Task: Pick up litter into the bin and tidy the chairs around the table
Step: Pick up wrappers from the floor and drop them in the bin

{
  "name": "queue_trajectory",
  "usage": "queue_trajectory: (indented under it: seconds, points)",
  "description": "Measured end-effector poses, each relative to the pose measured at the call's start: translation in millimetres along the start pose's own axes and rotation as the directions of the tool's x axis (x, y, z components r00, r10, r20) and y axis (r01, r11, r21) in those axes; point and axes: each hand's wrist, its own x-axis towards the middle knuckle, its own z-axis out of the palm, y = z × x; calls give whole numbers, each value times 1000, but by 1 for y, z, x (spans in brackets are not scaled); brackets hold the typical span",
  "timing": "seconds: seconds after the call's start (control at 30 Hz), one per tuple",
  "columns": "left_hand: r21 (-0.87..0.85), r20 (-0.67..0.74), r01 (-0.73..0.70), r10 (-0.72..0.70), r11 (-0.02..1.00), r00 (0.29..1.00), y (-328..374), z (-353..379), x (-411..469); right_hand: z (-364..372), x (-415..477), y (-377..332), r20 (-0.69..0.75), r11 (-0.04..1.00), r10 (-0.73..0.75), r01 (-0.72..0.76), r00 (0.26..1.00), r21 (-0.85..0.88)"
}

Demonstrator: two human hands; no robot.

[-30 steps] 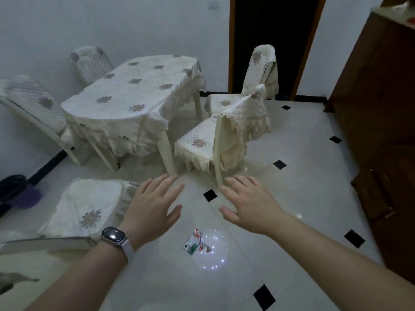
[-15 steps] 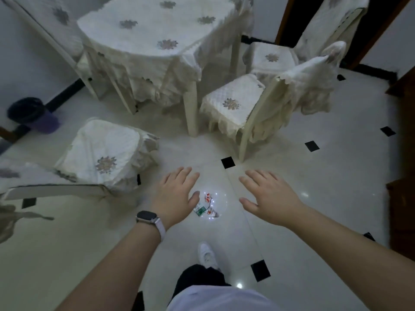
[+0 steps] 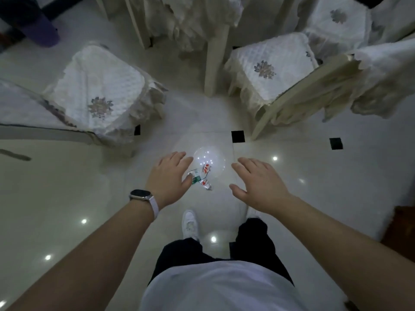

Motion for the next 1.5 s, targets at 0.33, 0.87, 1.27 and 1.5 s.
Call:
queue_trajectory:
  seconds: [0.33,0.87,1.27,1.5]
  points:
    - [-59,159,343,-330,938,930,4,104,65,101,99,109,207,978,-207,199,956,57]
    - [-227,167,441,-412,868,896,-87,439,166,441,201,158,239,960,-237,189,942,208]
    - [-248,229,290,-235,924,945,-175,649,186,684,245,166,318,943,-323,276,891,185]
    - [-217,121,193,-170,957,978,-199,721,204,753,265,174,255,890,-456,427,853,163]
